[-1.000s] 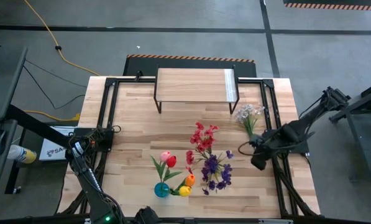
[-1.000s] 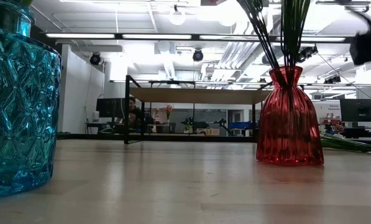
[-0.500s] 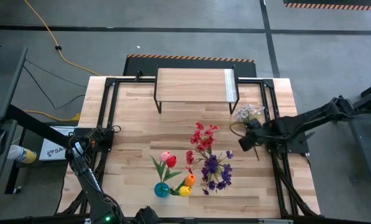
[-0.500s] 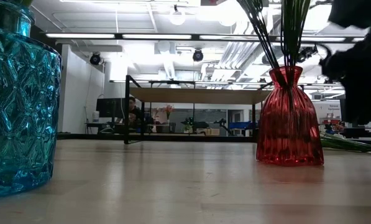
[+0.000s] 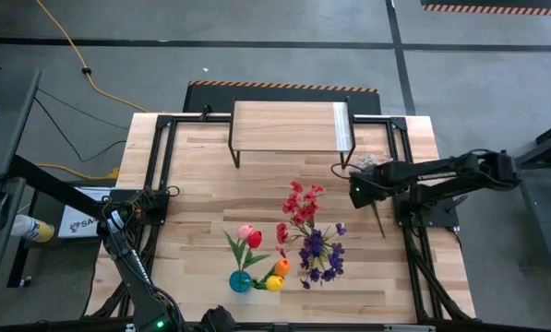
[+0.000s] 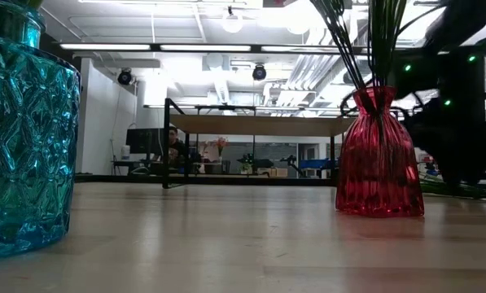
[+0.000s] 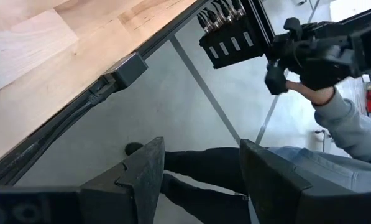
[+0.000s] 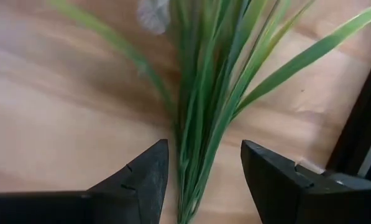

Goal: Pick and place flowers into a vace then onto a shelf
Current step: Put the white flowers into the red transparent vase

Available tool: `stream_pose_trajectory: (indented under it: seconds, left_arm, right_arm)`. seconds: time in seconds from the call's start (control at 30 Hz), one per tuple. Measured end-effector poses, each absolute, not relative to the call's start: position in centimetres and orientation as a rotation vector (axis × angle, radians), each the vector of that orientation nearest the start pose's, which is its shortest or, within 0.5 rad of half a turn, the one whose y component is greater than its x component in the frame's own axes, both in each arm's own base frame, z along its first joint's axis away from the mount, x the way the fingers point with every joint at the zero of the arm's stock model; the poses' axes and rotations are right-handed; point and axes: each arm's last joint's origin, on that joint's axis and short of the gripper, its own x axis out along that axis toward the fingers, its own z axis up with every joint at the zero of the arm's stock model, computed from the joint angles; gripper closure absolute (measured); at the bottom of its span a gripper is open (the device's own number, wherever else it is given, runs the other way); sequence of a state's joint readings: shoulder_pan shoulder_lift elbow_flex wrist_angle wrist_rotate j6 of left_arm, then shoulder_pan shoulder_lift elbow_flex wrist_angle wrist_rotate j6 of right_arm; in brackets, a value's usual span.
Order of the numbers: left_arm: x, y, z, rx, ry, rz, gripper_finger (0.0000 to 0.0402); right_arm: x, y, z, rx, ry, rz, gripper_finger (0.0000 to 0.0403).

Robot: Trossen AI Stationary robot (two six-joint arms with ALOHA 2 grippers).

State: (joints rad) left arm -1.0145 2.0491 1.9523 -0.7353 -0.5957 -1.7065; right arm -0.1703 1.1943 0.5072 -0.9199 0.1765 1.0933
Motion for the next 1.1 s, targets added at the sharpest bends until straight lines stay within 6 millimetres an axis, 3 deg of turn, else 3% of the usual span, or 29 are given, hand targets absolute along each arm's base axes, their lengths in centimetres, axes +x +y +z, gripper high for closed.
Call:
stream_pose_trajectory:
  seconds: [0.43, 0.57, 0.9, 1.1]
  left_arm:
    - [25.3, -37.6, 30.6, -1.007, 0.701, 0.174, 0.0163]
    - [25.3, -37.6, 30.6, -1.006, 0.702, 0.174, 0.0163]
    - [25.3, -37.6, 30.6, -0.997, 0.703, 0.173, 0.0163]
    - [25.3, -37.6, 30.6, -0.992, 0.705, 0.176, 0.0163]
  right_arm:
    - [15.4, -5.9, 12.2, 0.917, 1.359, -1.108, 0.0217]
    - [15.3, -6.1, 12.3, 0.935, 1.356, -1.113, 0.0251]
    - [15.2, -6.0, 13.0, 0.928, 1.331, -1.018, 0.0384]
    - [14.9, -5.2, 13.5, 0.937, 1.351, -0.961, 0.0385]
